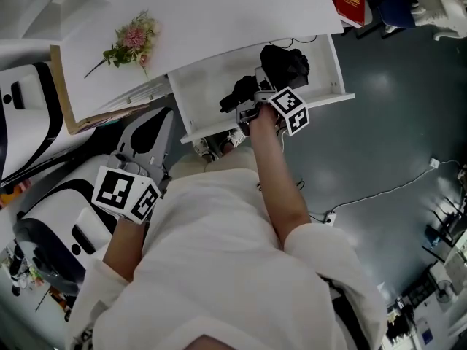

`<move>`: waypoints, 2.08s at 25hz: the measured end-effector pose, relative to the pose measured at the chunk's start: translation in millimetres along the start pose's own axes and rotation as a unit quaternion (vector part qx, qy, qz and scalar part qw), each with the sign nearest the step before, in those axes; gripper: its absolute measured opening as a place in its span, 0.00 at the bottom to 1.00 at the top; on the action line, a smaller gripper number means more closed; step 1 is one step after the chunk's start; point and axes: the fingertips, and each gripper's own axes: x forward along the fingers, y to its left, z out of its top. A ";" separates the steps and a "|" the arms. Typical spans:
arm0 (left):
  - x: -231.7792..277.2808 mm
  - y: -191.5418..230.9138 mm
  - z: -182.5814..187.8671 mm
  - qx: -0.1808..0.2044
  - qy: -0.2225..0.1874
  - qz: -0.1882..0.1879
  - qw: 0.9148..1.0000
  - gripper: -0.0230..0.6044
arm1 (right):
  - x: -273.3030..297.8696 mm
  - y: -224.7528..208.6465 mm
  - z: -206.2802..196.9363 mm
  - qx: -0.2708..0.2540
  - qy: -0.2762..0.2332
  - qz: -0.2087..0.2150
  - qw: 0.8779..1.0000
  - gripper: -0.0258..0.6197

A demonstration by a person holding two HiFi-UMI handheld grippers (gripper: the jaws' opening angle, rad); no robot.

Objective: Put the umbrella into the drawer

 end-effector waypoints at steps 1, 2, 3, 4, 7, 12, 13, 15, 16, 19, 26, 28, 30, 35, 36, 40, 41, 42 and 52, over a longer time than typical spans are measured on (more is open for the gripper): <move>-0.4 1.2 -0.5 -0.002 0.001 0.002 1.000 0.06 | 3.9 -2.8 -1.2 0.002 0.001 -0.009 1.000 0.43; -0.7 2.3 -1.0 -0.002 0.001 0.004 1.000 0.06 | 7.3 -6.0 -1.7 0.005 -0.001 -0.018 1.000 0.43; -0.9 3.3 -1.1 -0.002 0.002 0.006 1.000 0.06 | 10.4 -9.5 -1.3 0.009 -0.005 -0.029 1.000 0.43; -0.9 4.0 -0.9 0.000 0.002 0.007 1.000 0.06 | 13.4 -13.1 -0.4 0.014 -0.011 -0.039 0.999 0.43; -0.8 3.2 2.1 0.008 0.001 0.010 1.000 0.06 | 22.5 -23.9 2.1 0.029 -0.021 -0.070 0.997 0.43; -0.5 4.5 2.7 0.002 0.003 0.013 1.000 0.06 | 33.9 -44.2 4.4 0.038 -0.028 -0.119 0.992 0.43; -0.4 5.4 2.5 0.001 0.003 0.014 1.000 0.06 | 36.2 -47.5 3.5 0.037 -0.027 -0.128 0.991 0.43; 0.2 5.4 3.0 0.003 0.003 0.016 1.000 0.06 | 39.0 -51.8 1.8 0.036 -0.025 -0.140 0.989 0.43; 0.4 4.3 3.5 0.005 0.003 0.016 1.000 0.06 | 39.6 -53.1 1.1 0.035 -0.024 -0.143 0.989 0.43; -0.4 1.6 4.4 0.009 0.001 0.016 1.000 0.06 | 41.3 -57.4 -0.5 0.013 -0.020 -0.157 0.987 0.43; -8.3 3.1 1.0 0.000 -0.003 0.030 1.000 0.06 | 50.0 -70.3 -7.9 -0.023 0.011 -0.187 0.982 0.44; -12.2 5.3 -1.3 -0.004 -0.005 0.036 0.999 0.06 | 51.9 -74.4 -9.8 -0.043 0.016 -0.202 0.978 0.44; -16.7 7.5 -4.1 -0.011 -0.006 0.042 0.999 0.06 | 52.6 -76.6 -11.6 -0.051 0.019 -0.209 0.976 0.44; -22.1 14.9 -8.1 -0.020 -0.004 0.052 0.998 0.06 | 58.1 -79.8 -15.5 -0.065 0.029 -0.223 0.972 0.44; -23.0 15.7 -8.9 -0.020 -0.004 0.053 0.998 0.06 | 59.7 -81.1 -16.5 -0.070 0.031 -0.227 0.971 0.44; -29.1 18.4 -12.9 -0.021 0.002 0.056 0.998 0.06 | 63.0 -83.1 -17.2 -0.081 0.028 -0.239 0.967 0.44; -30.5 19.8 -14.8 -0.020 0.005 0.057 0.998 0.06 | 63.9 -83.3 -17.4 -0.087 0.029 -0.242 0.966 0.45; -31.6 21.4 -17.0 -0.020 0.008 0.058 0.998 0.06 | 65.2 -83.6 -18.1 -0.098 0.035 -0.246 0.964 0.45; -46.9 23.1 -16.6 -0.010 0.005 0.045 0.999 0.06 | 73.0 -81.1 -24.0 -0.185 0.082 -0.301 0.932 0.46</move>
